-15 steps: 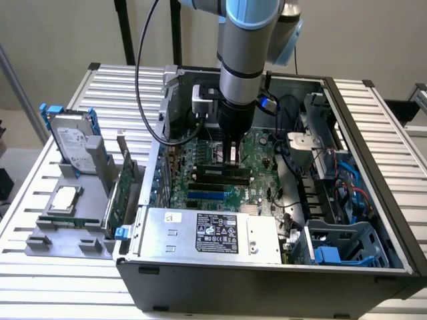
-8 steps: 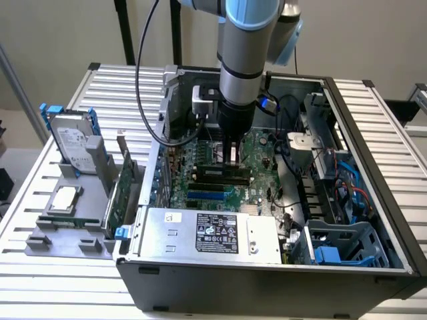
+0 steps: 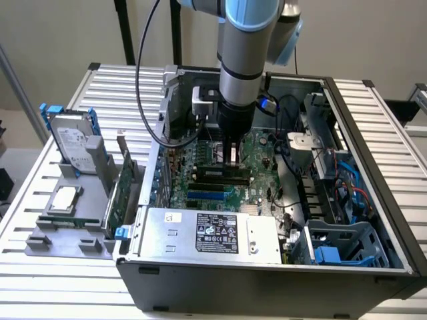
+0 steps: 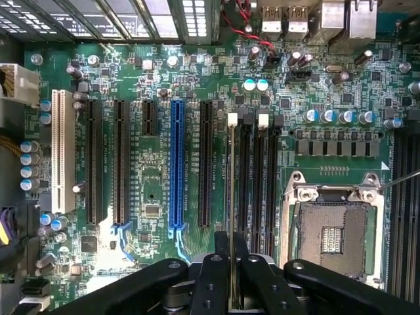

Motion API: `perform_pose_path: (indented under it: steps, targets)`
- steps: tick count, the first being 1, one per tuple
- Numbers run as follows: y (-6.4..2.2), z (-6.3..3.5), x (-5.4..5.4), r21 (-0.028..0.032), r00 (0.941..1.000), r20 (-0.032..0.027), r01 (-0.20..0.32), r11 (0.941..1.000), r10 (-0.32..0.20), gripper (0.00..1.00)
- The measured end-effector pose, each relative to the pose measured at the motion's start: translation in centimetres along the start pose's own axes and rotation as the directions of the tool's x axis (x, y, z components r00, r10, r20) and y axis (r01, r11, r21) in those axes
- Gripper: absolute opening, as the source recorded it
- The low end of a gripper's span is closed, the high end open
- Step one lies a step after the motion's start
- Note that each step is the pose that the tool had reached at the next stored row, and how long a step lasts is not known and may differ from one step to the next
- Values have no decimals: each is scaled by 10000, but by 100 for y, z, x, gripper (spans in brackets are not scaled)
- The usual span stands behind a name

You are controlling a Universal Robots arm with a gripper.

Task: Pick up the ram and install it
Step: 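Insert the ram into the slot, then press down the ram until it locks into place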

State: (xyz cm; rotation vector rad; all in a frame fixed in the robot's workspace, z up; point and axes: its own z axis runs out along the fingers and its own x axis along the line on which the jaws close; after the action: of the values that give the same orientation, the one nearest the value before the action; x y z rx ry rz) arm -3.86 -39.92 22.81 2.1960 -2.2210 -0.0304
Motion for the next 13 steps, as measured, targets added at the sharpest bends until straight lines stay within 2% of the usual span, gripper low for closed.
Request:
perform_pose_path:
  steps: [13]
  targets:
    - [11,34,-21,4,10000,1,1,10000,-1,0]
